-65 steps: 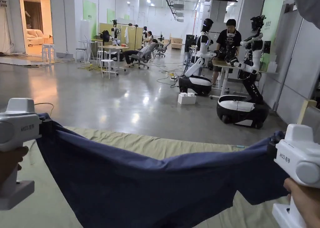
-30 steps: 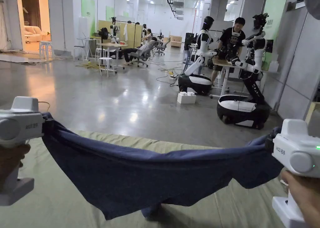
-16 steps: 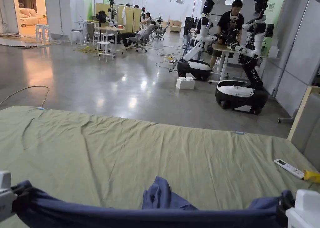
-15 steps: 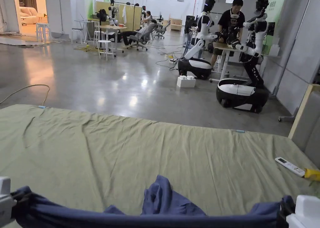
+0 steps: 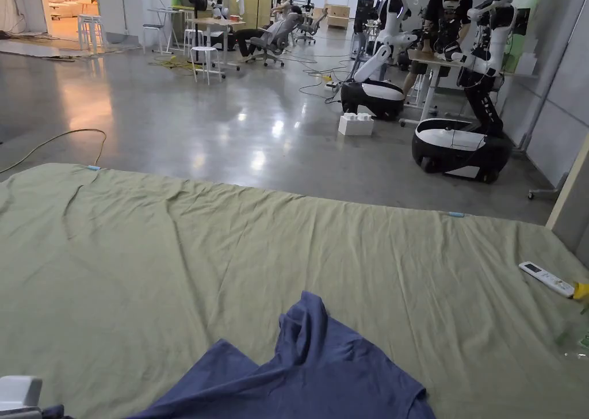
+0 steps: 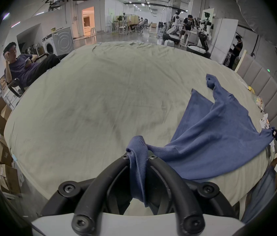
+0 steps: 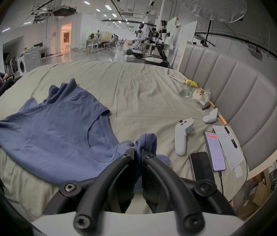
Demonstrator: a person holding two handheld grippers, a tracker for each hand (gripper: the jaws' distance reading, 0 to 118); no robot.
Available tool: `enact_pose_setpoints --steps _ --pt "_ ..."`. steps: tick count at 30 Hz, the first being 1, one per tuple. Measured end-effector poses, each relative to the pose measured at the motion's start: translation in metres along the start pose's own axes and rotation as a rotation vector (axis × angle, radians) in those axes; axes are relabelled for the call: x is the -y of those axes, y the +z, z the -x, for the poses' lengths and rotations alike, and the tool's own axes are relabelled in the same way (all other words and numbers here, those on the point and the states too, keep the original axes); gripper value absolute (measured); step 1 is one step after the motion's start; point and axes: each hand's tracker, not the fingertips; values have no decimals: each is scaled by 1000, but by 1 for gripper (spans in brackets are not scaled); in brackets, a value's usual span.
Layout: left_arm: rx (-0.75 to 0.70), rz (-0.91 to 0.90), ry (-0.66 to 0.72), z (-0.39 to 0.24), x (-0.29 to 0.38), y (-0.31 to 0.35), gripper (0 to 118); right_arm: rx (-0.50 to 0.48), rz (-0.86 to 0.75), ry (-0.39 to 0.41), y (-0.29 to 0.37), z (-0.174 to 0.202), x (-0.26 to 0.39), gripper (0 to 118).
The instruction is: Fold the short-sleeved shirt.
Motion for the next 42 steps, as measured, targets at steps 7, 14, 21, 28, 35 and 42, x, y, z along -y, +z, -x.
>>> enact_pose_setpoints --steps 7,14,21,28,35,42 --pt "-98 -69 -50 -3 1 1 54 41 -55 -5 11 12 -10 73" --pt "-73 -297 -65 -40 -19 23 54 15 -260 -25 31 43 -47 91" --pt "-28 -571 -83 -107 -39 43 54 -44 -496 -76 62 90 -91 71" --pt "-10 -750 -122 -168 -35 84 11 -34 -678 -55 85 122 -106 9" --pt "14 -749 -81 -159 -47 91 1 -74 -675 -72 85 128 -108 0" --pt "-46 -705 -97 -132 -46 83 1 -78 -639 -81 79 129 -104 0"
